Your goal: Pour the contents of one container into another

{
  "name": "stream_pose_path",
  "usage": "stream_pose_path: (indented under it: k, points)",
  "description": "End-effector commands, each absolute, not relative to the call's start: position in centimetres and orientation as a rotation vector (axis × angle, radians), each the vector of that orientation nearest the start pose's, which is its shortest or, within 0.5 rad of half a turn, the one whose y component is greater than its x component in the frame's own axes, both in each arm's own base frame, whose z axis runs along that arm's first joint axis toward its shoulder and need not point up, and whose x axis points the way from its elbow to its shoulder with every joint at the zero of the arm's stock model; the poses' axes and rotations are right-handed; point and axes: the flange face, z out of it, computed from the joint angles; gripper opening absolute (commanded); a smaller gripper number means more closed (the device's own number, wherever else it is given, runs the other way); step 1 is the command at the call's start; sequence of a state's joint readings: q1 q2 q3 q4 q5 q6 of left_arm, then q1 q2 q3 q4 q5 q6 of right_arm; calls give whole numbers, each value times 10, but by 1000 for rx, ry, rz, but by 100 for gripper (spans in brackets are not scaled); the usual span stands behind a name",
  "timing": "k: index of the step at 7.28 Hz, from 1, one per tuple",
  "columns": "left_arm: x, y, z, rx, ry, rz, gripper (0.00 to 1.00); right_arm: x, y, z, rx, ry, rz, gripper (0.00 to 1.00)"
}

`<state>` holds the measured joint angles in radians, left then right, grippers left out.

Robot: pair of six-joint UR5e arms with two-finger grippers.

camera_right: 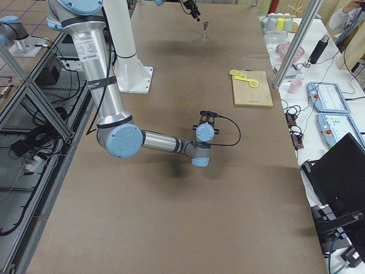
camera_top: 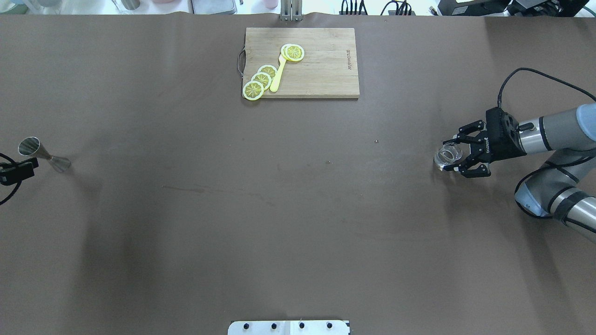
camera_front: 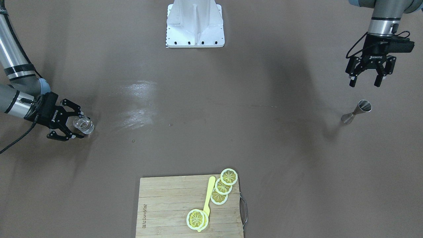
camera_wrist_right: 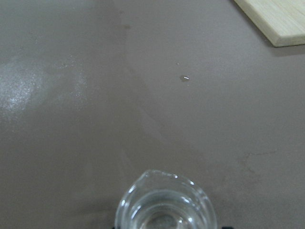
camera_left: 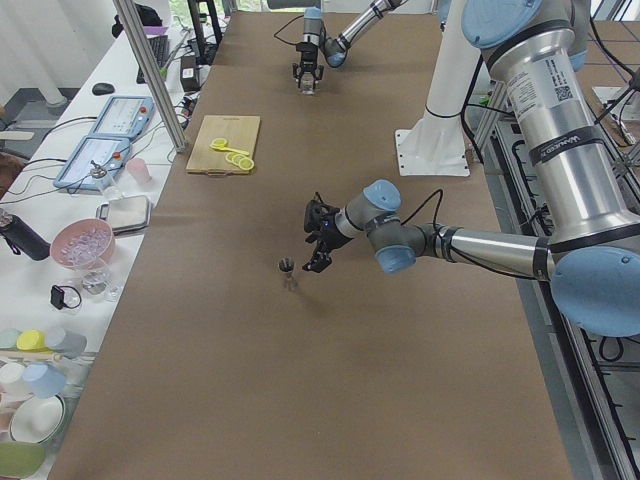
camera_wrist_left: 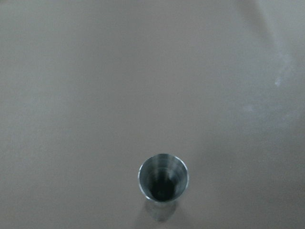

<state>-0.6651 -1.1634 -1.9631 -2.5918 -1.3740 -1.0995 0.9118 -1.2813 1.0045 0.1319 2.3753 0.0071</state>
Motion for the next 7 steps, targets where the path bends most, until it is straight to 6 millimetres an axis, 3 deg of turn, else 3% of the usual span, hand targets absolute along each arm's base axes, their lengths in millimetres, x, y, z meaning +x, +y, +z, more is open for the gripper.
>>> stream_pose_path:
  k: [1, 3, 4, 6, 7]
  points:
    - [192, -337, 530, 754, 767, -344, 97, -308, -497, 588, 1106, -1113, -1087, 69]
    - [185, -333, 551, 728, 759, -385, 97, -310, -498, 587, 1110, -1109, -1085, 69]
    - [183, -332, 571, 733, 795, -421, 97, -312, -497, 587, 1107, -1110, -1086, 69]
    - [186, -333, 589, 810, 772, -469, 97, -312, -497, 587, 1111, -1110, -1086, 59]
    - [200, -334, 586, 831, 790, -495, 97, -312, -497, 587, 1109, -1110, -1086, 51]
